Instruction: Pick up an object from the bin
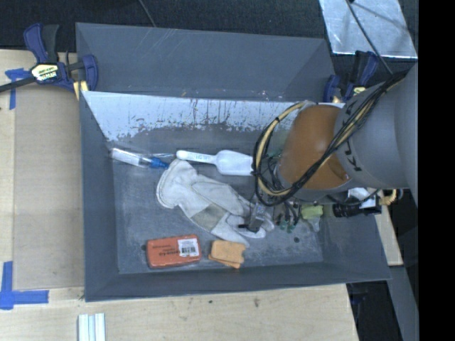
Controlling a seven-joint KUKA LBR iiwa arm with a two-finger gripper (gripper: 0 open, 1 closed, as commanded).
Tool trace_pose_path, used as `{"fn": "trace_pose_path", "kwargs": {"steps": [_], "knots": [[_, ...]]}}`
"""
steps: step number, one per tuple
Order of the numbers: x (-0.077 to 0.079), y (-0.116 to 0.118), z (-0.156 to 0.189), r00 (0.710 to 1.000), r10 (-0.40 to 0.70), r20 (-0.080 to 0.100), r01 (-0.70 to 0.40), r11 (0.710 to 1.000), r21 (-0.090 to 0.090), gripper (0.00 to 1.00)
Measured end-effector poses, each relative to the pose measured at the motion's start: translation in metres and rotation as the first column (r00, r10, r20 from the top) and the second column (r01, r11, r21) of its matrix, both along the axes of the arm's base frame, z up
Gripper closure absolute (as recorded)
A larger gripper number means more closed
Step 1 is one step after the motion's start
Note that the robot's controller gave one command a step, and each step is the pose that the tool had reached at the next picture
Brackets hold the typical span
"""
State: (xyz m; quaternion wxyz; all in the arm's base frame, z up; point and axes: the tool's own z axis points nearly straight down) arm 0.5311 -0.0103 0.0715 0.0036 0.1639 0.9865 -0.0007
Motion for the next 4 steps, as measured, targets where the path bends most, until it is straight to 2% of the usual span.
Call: {"fn": "trace_pose_path", "kwargs": {"steps": [2, 3, 4], "knots": [[-0.001, 0.0, 0.003, 1.0, -0.001, -0.004, 0.001, 1.0, 0.001, 1.0], [-0.003, 0.0, 0.021, 1.0, 0.0, -0.012, 0.0, 1.0, 0.002, 1.0], [-0.002, 0.0, 0.041, 1.0, 0.0, -0.009, 0.0, 1.0, 0.003, 1.0]]}}
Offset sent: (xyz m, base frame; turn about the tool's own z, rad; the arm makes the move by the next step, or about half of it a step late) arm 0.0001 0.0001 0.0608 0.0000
